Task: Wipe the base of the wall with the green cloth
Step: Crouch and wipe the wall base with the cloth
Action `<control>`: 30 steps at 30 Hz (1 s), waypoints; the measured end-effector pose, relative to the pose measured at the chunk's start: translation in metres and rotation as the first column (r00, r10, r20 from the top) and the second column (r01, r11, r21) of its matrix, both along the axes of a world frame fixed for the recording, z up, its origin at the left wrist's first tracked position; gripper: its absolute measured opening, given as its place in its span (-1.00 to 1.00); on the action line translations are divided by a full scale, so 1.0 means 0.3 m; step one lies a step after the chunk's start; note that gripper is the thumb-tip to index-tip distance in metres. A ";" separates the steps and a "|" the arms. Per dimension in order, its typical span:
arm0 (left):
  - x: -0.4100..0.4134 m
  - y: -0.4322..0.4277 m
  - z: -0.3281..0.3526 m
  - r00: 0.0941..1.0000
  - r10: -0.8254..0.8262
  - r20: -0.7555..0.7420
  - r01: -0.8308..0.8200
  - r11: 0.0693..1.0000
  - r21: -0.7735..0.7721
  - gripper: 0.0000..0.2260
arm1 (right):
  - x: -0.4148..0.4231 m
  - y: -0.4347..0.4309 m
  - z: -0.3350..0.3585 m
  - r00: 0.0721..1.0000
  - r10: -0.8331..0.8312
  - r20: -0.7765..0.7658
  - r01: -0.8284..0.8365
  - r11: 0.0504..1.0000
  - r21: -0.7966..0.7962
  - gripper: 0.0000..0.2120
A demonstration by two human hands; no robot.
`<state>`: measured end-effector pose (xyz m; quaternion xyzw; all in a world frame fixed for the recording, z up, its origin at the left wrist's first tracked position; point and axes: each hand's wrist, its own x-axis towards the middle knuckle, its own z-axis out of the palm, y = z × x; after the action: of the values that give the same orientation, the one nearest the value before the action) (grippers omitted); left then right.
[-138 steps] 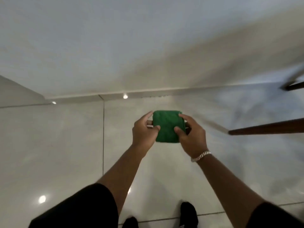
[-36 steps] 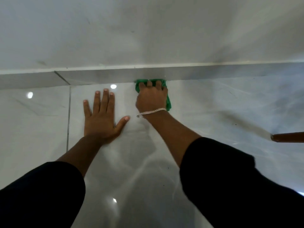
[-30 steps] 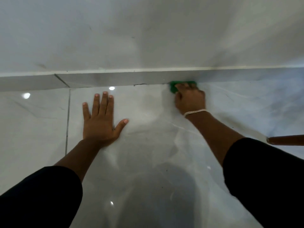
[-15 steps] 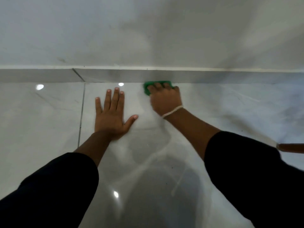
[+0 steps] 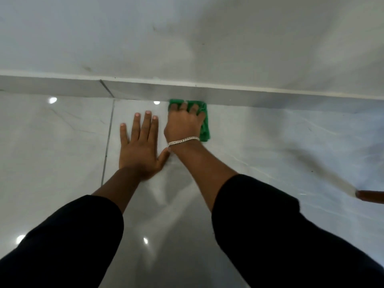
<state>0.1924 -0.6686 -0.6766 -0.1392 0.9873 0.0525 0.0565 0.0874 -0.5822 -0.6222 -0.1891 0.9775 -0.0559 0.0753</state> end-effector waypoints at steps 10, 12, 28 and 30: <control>0.007 0.003 0.012 1.000 -0.001 -0.026 0.002 1.000 0.029 -0.19 | -0.182 0.431 -0.042 0.988 -0.127 -0.089 0.124 0.991 -0.046 -0.66; 0.009 0.000 0.005 0.999 0.001 -0.034 0.000 1.000 0.023 -0.19 | -0.179 0.382 -0.041 0.940 -0.342 -0.017 0.338 0.935 -0.106 -0.65; 0.004 -0.005 0.001 0.999 0.002 -0.038 -0.001 1.000 0.030 -0.16 | -0.231 0.507 -0.026 0.975 -0.210 -0.076 0.208 0.978 -0.027 -0.64; 0.003 -0.006 -0.005 0.999 -0.001 -0.044 0.002 1.000 0.025 -0.16 | -0.206 0.389 -0.028 0.937 -0.344 -0.052 0.343 0.939 -0.029 -0.62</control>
<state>0.1934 -0.6703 -0.6781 -0.1365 0.9876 0.0679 0.0363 0.0256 -0.4655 -0.6307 -0.0178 0.9966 -0.0723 0.0350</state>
